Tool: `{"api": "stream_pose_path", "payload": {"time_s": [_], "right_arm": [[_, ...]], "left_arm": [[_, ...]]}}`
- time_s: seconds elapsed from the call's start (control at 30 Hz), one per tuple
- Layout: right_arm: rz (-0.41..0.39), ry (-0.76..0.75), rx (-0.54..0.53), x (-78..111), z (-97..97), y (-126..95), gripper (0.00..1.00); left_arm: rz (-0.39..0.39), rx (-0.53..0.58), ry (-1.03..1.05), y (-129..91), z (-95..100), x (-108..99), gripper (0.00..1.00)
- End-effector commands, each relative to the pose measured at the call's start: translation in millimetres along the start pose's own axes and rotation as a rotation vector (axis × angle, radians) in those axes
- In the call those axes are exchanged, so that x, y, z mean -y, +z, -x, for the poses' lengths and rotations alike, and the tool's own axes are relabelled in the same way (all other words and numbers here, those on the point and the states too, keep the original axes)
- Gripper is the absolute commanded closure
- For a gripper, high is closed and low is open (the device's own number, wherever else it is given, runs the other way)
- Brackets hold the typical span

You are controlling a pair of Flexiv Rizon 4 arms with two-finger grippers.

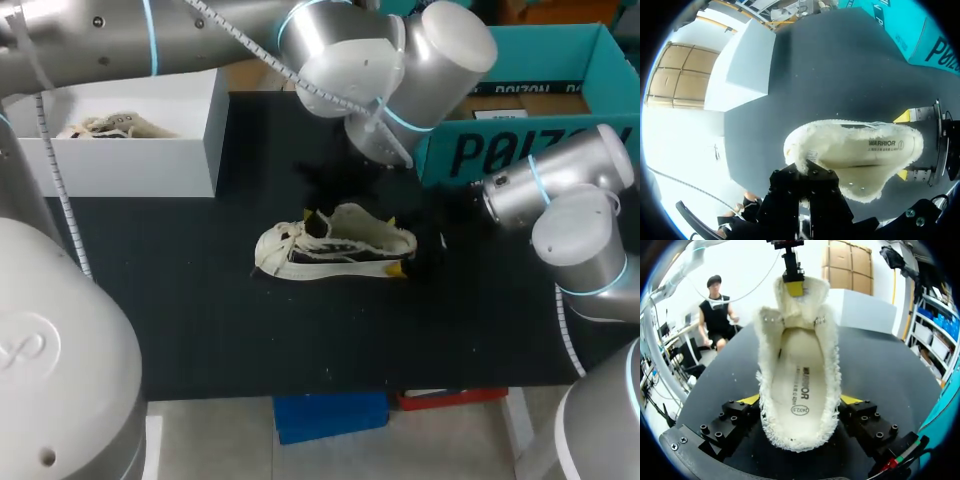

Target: Take the shoe out of the shoebox, open the shoe tongue, remove and reinsert the insole, then place the shoe into the shoebox

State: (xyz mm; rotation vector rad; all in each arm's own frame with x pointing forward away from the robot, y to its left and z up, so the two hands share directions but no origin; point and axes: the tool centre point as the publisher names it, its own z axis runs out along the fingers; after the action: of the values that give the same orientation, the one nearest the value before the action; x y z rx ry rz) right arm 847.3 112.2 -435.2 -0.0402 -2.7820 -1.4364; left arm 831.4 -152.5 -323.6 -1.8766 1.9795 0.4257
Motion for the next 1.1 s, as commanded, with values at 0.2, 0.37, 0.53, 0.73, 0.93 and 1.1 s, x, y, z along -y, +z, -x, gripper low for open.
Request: {"api": "stream_pose_path", "payload": {"time_s": [0.2,0.37,0.53,0.73,0.93,1.1], "right_arm": [[-0.002,0.001,0.002,1.1,0.8,1.7,1.0],[-0.002,0.001,0.002,1.1,0.8,1.7,1.0],[-0.002,0.001,0.002,1.1,0.8,1.7,1.0],[-0.002,0.001,0.002,1.1,0.8,1.7,1.0],[-0.002,0.001,0.002,1.1,0.8,1.7,1.0],[-0.002,0.001,0.002,1.1,0.8,1.7,1.0]], "left_arm": [[0.038,-0.069,0.005,19.5,28.8,-14.7,0.0],[0.053,-0.083,-0.016,25.3,42.2,-17.7,0.0],[0.07,-0.08,-0.041,37.7,50.4,-20.9,0.0],[0.114,-0.067,-0.046,59.6,45.5,-31.2,0.0],[0.16,-0.072,-0.063,74.5,43.9,-31.6,0.0],[0.181,-0.095,-0.088,76.8,47.3,-26.8,0.0]]}}
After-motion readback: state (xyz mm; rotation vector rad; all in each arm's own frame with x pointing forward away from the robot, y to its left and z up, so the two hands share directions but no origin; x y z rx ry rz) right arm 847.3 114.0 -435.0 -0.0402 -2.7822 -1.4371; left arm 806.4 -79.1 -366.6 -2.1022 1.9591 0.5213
